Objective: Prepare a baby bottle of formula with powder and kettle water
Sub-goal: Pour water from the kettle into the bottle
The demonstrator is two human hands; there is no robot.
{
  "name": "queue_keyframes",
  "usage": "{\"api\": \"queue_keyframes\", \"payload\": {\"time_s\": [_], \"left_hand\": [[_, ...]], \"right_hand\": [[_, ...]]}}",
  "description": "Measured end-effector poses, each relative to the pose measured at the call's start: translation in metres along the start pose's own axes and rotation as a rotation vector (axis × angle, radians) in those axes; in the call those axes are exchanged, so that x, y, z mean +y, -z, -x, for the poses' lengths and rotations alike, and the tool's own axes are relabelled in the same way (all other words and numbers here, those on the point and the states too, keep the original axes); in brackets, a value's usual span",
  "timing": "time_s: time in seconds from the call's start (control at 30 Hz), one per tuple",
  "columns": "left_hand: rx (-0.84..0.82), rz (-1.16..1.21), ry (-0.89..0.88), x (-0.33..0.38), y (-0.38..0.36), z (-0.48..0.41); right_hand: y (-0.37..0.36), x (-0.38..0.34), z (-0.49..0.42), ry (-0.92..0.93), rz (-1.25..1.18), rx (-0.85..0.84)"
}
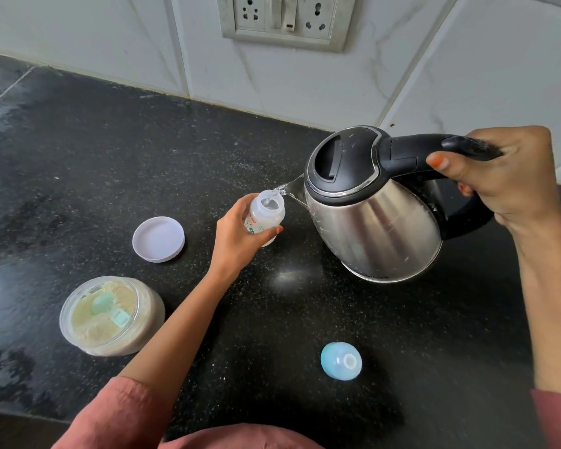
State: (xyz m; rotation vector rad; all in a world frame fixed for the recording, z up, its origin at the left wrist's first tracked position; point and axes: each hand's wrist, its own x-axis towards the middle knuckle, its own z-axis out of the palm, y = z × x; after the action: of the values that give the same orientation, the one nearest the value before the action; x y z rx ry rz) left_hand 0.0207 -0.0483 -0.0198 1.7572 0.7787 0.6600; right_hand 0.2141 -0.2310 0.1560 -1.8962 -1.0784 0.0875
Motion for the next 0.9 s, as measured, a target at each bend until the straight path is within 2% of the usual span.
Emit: {"api": "queue_keyframes", "payload": {"time_s": [0.9], "left_hand": [[0.003,0.006,-0.001,0.0016,-0.0002,-0.0001]], "right_hand": [[0.0014,-0.0085,0.0004,0.009,-0.039,0.007]]}}
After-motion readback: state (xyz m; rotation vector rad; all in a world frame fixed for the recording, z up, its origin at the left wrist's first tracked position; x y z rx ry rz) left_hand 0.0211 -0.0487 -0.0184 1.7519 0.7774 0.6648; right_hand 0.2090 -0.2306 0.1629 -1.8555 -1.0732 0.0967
